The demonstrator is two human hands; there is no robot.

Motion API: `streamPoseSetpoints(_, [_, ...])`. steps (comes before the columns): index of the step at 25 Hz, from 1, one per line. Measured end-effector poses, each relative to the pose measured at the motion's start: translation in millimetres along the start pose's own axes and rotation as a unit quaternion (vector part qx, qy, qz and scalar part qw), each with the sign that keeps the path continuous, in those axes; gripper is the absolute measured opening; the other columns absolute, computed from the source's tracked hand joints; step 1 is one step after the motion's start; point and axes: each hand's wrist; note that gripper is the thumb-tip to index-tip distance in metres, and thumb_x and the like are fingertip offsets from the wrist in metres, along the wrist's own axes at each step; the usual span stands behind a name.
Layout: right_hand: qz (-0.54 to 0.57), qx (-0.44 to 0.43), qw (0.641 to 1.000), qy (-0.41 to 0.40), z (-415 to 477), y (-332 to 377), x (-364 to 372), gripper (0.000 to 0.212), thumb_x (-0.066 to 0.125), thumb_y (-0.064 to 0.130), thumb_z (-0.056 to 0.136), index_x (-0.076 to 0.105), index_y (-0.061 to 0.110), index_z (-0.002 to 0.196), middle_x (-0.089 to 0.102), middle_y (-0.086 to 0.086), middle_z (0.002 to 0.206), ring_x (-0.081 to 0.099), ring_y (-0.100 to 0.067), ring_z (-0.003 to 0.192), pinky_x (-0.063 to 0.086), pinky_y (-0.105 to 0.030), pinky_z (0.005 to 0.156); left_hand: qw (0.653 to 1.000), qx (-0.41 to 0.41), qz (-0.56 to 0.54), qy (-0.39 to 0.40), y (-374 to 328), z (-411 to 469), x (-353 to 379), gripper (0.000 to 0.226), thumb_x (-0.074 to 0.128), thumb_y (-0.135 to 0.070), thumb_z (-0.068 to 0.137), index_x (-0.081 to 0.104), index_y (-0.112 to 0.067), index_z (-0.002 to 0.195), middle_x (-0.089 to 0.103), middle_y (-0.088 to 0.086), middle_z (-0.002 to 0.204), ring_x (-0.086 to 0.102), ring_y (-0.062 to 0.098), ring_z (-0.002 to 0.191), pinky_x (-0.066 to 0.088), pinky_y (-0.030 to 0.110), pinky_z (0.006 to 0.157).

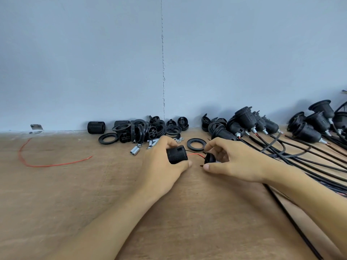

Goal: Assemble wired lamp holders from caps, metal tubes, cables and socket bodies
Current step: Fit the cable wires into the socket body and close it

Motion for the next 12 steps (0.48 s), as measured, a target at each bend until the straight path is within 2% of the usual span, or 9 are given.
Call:
streamPoseSetpoints(2, [0.009, -0.010, 1.000, -0.004, 0, -3, -2, 0.036, 0.076, 0.046, 0.083, 0.064, 0.032, 0.114, 0.064, 0.013, 0.098, 0.059, 0.002, 0.084, 0.047, -0.014, 0.078, 0.999, -0.010, -0.042, 0.006, 1, 2, -2, 0.039, 0.091, -0.040, 0.068, 0.063, -0.039, 0.095, 0.069, -0.020, 0.088, 0.059, -0.009, 0.087, 0.042, 0.004, 0.070])
streamPoseSetpoints(6, [0.055, -0.053, 0.996, -0.045, 1, -2, 10, 0.036, 0.068, 0.052, 0.087, 0.067, 0.036, 0.119, 0.069, 0.014, 0.096, 0.065, -0.003, 0.084, 0.047, -0.018, 0.075, 0.989, -0.023, -0.136, 0.062, 0, 4, -6, 0.033, 0.088, -0.042, 0.074, 0.073, -0.039, 0.103, 0.075, -0.017, 0.090, 0.068, 0.002, 0.076, 0.050, 0.021, 0.070])
streamPoseSetpoints(10, [0.076, -0.095, 0.992, -0.024, 1, -1, 16, 0.030, 0.056, 0.049, 0.097, 0.065, 0.037, 0.123, 0.073, 0.008, 0.095, 0.068, -0.009, 0.083, 0.056, -0.034, 0.082, 0.986, 0.006, -0.138, 0.095, -1, 3, -8, 0.038, 0.081, -0.045, 0.072, 0.071, -0.047, 0.109, 0.074, -0.021, 0.105, 0.068, 0.002, 0.100, 0.052, 0.026, 0.090])
streamPoseSetpoints(12, [0.121, -0.094, 0.988, 0.016, 2, 0, 14, 0.026, 0.050, 0.040, 0.103, 0.067, 0.033, 0.121, 0.073, 0.005, 0.091, 0.065, -0.006, 0.078, 0.056, -0.031, 0.083, 0.983, 0.012, -0.146, 0.107, -2, 2, -7, 0.039, 0.079, -0.042, 0.074, 0.070, -0.051, 0.110, 0.074, -0.020, 0.107, 0.068, 0.004, 0.103, 0.052, 0.033, 0.097])
Point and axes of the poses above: each hand's wrist, its own z-axis towards the middle knuckle, its own x-axis out of the palm, y = z × x
